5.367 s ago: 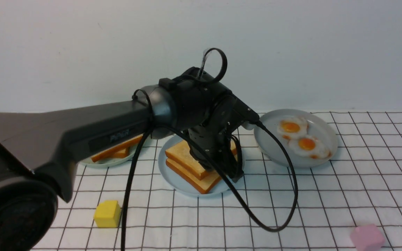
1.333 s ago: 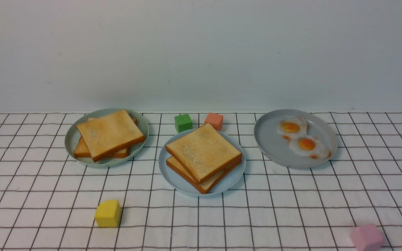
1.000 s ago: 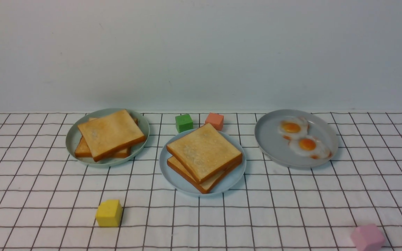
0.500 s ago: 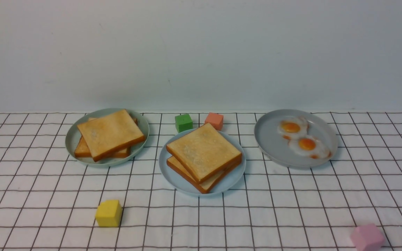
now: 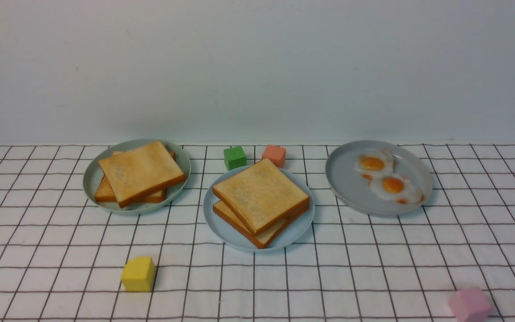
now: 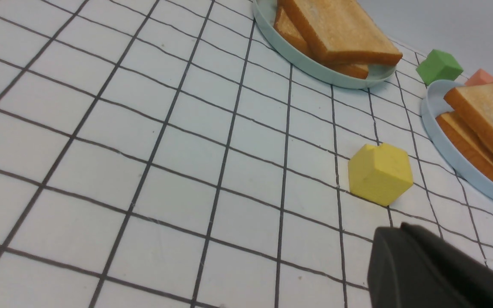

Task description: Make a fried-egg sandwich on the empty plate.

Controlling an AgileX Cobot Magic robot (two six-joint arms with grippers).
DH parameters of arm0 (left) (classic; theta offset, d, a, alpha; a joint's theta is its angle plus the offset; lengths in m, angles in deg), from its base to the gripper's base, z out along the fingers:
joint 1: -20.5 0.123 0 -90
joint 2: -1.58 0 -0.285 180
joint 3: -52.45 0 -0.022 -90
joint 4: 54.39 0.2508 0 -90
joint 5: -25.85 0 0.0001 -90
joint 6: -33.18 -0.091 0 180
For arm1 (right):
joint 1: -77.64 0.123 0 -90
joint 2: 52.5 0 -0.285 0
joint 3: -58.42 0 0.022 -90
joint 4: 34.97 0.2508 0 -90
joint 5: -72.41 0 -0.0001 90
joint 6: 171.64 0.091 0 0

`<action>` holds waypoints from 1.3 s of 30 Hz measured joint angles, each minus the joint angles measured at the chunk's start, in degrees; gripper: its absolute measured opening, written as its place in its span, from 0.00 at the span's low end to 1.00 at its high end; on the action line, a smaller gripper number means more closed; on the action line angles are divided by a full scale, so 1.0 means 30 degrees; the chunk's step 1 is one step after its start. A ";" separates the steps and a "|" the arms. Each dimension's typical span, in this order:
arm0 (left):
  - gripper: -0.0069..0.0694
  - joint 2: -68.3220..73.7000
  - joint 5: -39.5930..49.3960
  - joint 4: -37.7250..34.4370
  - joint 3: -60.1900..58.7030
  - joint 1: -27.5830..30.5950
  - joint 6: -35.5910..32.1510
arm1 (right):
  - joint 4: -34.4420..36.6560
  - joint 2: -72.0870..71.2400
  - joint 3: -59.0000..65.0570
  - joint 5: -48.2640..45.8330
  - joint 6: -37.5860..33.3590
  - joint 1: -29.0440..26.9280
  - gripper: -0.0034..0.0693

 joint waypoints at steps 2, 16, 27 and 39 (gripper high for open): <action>0.07 0.0000 0.0000 0.0000 0.0000 0.0000 0.0024 | 0.0000 0.0000 0.0000 0.0000 0.0007 0.0000 0.07; 0.07 0.0000 -0.0019 -0.0008 0.0000 0.0000 0.0024 | 0.0000 0.0000 0.0000 0.0000 0.0022 0.0000 0.09; 0.07 0.0000 -0.0019 -0.0008 0.0000 0.0000 0.0024 | 0.0000 0.0000 0.0000 0.0000 0.0022 0.0000 0.11; 0.09 0.0000 -0.0019 -0.0008 0.0000 0.0000 0.0031 | 0.0000 0.0000 0.0000 0.0000 0.0022 0.0000 0.14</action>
